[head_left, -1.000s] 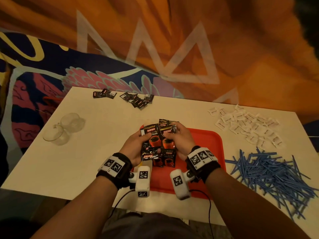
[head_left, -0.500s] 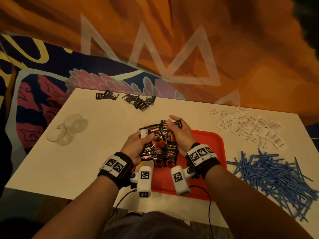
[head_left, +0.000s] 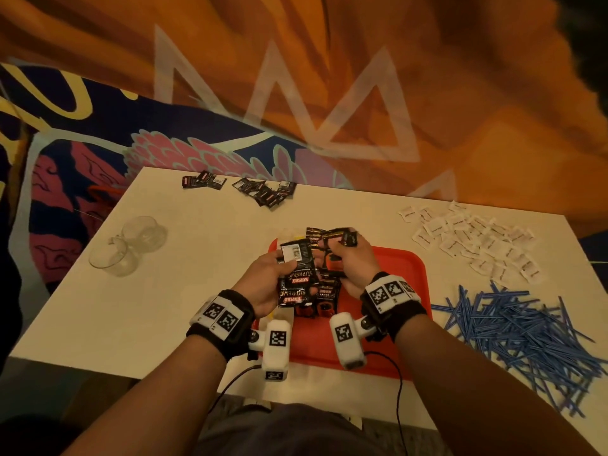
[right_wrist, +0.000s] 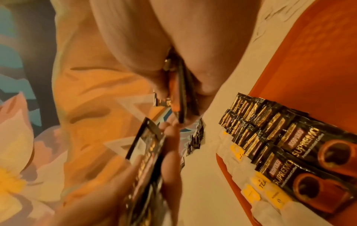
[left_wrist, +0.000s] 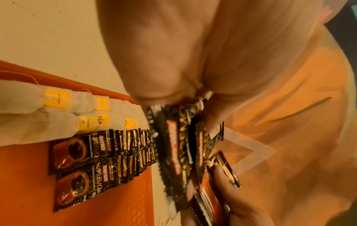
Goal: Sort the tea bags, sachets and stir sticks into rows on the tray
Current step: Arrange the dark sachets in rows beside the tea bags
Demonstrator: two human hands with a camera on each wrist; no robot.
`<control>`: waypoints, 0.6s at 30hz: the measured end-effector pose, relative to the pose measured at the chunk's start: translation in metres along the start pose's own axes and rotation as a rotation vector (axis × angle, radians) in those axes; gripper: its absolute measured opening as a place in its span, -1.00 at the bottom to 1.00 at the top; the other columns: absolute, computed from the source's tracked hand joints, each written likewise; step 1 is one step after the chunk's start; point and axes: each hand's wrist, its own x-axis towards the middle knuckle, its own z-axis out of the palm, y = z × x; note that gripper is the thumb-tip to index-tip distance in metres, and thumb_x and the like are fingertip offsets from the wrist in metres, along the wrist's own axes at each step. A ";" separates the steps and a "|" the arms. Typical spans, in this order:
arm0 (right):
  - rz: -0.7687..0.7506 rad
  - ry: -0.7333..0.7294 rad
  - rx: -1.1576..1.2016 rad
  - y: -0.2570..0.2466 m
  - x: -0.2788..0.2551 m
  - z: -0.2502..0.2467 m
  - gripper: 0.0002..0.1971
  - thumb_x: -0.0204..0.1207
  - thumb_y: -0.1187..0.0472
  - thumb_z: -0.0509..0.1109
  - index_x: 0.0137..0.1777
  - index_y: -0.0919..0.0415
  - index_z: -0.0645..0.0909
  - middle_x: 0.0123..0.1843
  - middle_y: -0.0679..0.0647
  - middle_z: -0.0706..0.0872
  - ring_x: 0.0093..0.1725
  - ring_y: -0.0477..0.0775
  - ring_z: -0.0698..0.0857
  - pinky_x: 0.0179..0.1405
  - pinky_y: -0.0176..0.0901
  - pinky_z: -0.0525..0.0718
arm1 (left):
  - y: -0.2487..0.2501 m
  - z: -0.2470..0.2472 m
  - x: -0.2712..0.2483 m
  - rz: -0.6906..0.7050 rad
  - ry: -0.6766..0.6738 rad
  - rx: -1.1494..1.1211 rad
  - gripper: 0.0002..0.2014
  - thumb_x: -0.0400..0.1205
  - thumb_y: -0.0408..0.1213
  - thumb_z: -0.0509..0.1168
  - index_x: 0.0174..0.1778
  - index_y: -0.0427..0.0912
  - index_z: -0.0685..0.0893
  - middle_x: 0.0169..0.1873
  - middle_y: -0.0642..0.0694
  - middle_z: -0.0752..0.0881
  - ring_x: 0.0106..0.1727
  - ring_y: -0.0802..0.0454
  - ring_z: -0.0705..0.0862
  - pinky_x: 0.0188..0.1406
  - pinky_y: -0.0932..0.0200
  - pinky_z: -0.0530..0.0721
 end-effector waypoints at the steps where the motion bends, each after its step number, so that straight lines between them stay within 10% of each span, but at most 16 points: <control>1: -0.006 0.008 0.067 -0.003 -0.001 -0.001 -0.86 0.64 0.46 0.27 0.04 0.21 0.54 -0.07 0.28 0.76 -0.22 0.22 0.77 -0.33 0.07 0.77 | -0.001 -0.001 0.000 -0.001 0.008 0.012 -0.65 0.76 -0.52 0.12 0.48 -0.42 0.46 0.19 -0.49 0.70 -0.07 -0.31 0.82 -0.25 -0.18 0.83; 7: 0.005 -0.234 -0.120 -0.006 -0.012 0.007 -0.66 0.46 0.48 0.49 0.17 0.17 0.59 0.11 0.25 0.74 -0.02 0.17 0.76 -0.08 0.06 0.77 | -0.003 -0.001 0.003 -0.004 -0.010 0.049 -0.63 0.72 -0.44 0.25 0.45 -0.43 0.46 0.15 -0.50 0.69 -0.10 -0.32 0.80 -0.29 -0.10 0.82; 18: -0.597 -0.125 -0.641 -0.015 -0.024 0.015 -0.60 0.37 0.41 0.55 -0.22 -0.22 0.63 -0.06 -0.02 0.71 -0.03 -0.07 0.69 -0.03 -0.28 0.65 | -0.001 -0.005 0.009 -0.173 0.041 -0.085 -0.39 0.77 0.18 0.06 0.12 -0.39 0.65 -0.20 -0.32 0.72 -0.31 -0.15 0.72 -0.33 0.05 0.75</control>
